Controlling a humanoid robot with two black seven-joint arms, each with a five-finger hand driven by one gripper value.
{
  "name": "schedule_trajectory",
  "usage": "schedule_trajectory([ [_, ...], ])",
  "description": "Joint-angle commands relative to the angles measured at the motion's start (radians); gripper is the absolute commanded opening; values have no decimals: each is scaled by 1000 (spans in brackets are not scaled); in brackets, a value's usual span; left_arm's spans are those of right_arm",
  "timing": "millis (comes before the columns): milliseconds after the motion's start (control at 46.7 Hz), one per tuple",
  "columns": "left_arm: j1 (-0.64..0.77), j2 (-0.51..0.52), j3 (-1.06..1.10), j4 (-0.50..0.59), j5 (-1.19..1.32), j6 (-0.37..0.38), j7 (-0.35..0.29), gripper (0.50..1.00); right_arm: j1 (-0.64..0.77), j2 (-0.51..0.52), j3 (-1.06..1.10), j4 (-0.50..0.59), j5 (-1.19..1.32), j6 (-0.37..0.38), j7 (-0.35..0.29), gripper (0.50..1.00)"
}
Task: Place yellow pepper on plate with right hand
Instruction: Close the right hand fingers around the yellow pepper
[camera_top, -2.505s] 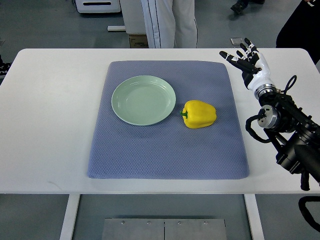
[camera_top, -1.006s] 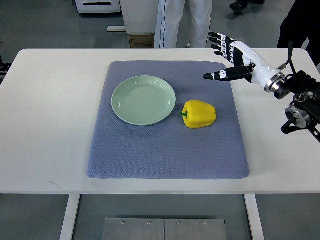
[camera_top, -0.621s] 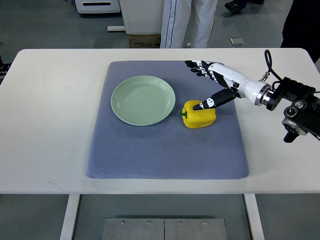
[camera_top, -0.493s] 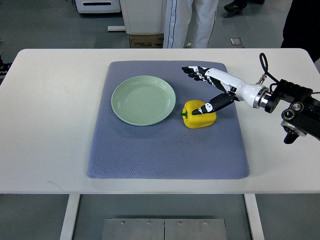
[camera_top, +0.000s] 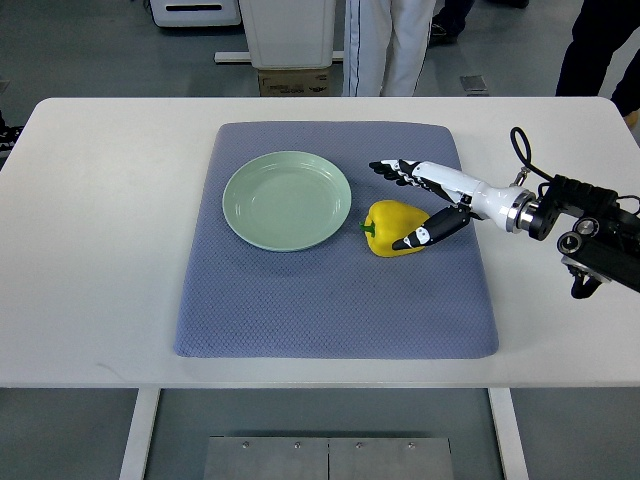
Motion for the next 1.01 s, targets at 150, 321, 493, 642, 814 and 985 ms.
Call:
schedule_trajectory([
  [150, 0, 0, 0, 0, 1, 1, 0, 1000, -3, 31, -18, -42, 0, -9, 0, 962],
  [321, 0, 0, 0, 0, 1, -1, 0, 1000, -1, 42, -43, -66, 0, -28, 1, 954],
  [493, 0, 0, 0, 1, 1, 1, 0, 1000, 0, 40, -56, -67, 0, -28, 1, 920],
  [642, 0, 0, 0, 0, 1, -1, 0, 1000, 0, 42, -76, -72, 0, -29, 1, 887],
  [814, 0, 0, 0, 1, 1, 1, 0, 1000, -1, 43, -90, -79, -6, -43, 1, 855],
  [985, 0, 0, 0, 0, 1, -1, 0, 1000, -1, 45, -90, -98, -8, -43, 1, 734],
])
